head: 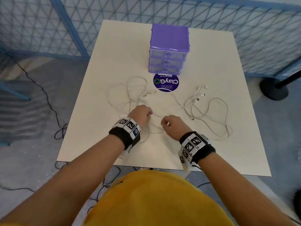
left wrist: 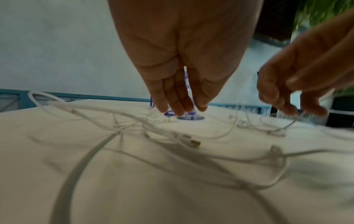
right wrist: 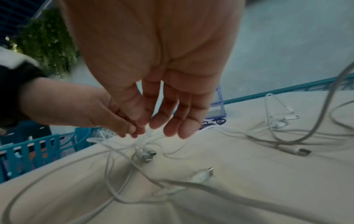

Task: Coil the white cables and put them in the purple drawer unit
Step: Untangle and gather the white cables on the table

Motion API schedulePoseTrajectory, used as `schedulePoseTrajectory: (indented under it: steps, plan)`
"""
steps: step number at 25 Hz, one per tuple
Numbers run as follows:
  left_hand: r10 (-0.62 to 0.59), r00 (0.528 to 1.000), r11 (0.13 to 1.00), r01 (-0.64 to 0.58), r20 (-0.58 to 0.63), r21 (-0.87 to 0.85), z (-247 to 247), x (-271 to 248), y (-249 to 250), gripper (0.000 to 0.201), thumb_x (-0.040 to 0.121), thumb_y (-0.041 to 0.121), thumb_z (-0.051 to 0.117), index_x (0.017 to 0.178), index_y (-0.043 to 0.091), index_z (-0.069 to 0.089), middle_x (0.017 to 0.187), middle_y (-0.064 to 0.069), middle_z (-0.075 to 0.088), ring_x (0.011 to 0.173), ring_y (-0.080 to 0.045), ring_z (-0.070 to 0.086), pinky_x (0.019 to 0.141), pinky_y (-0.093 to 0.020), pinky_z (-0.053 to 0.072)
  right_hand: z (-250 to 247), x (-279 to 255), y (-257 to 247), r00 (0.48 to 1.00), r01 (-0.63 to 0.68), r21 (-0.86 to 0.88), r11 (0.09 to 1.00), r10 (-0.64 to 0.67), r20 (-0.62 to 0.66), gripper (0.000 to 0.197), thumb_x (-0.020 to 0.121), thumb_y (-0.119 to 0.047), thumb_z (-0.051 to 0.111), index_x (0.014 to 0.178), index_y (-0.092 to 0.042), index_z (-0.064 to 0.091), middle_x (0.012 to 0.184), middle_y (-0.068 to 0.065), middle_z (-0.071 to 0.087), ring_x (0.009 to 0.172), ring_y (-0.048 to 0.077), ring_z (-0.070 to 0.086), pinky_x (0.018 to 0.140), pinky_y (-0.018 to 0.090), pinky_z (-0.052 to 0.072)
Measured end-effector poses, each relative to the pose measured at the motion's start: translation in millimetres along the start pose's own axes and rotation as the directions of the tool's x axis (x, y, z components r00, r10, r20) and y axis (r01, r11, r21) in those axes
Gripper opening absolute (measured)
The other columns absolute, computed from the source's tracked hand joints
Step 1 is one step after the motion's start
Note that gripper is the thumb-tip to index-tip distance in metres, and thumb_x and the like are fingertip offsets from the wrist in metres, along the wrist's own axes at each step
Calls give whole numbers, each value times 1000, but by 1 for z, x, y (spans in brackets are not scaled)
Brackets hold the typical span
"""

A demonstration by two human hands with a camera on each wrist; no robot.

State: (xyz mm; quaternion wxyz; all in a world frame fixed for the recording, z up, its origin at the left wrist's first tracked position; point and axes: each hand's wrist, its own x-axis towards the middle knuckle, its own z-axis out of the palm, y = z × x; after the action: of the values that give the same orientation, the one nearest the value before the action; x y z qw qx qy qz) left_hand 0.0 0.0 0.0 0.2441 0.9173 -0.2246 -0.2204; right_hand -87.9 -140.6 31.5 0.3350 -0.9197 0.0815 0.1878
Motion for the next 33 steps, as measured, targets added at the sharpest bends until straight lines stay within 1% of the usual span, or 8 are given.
schedulePoseTrajectory:
  steps: [6,11,15,19,23,28,30,33]
  plan:
    - [-105,979,929,34,175,368,7,30,-13,29,88,12,42,114,16,55,126,-8,55,117,-28,50,94,-40,36,17,49,-2,990,-46,6,999,44,132,32,85,-10,48,117,-8,51,120,16,55,108,31,51,94,34,39]
    - [-96,983,922,28,158,386,8,34,-12,31,88,16,45,118,15,49,128,-7,51,119,-26,48,100,-42,26,20,67,0,988,-134,113,985,123,98,41,88,-11,47,128,-5,41,128,19,53,119,32,48,98,32,36]
    - [-63,996,987,53,66,149,13,31,-12,27,85,11,49,111,14,55,119,-8,57,110,-31,52,96,-40,31,19,76,2,989,-140,145,980,130,75,33,90,-13,43,122,-2,48,125,22,56,116,34,50,97,35,37]
    - [-106,988,948,64,-117,-311,12,23,-1,23,78,11,66,99,2,62,91,-10,59,86,-21,54,80,-23,43,21,81,7,987,-158,268,950,148,57,16,85,-10,50,96,-2,58,89,21,60,78,26,54,82,41,48]
    - [-79,974,907,-19,-214,-422,4,12,6,22,80,13,66,99,2,64,90,-9,65,84,-15,56,74,0,36,10,72,3,997,-72,386,920,69,22,18,88,-9,46,98,-2,59,82,12,58,57,11,50,46,5,41]
    - [-73,942,937,-48,-327,-346,-14,6,8,26,91,23,49,104,7,64,94,2,69,89,-17,62,112,-41,27,-17,59,-2,998,63,194,979,-59,-27,26,92,-16,40,96,1,59,84,13,60,74,23,53,71,26,44]
    - [-101,894,905,-99,-436,-413,-19,5,9,27,90,23,49,103,6,66,97,-4,70,92,-19,63,98,-23,43,-29,53,-3,994,105,27,994,-105,6,29,93,-18,40,94,3,59,90,19,63,83,30,55,73,30,39]
    - [-26,908,870,-185,-417,-457,-16,4,20,23,87,15,58,104,5,69,93,0,62,81,12,56,73,1,37,-38,48,-9,979,201,-73,977,-197,54,29,92,-19,43,95,5,60,94,24,63,89,34,55,76,34,39]
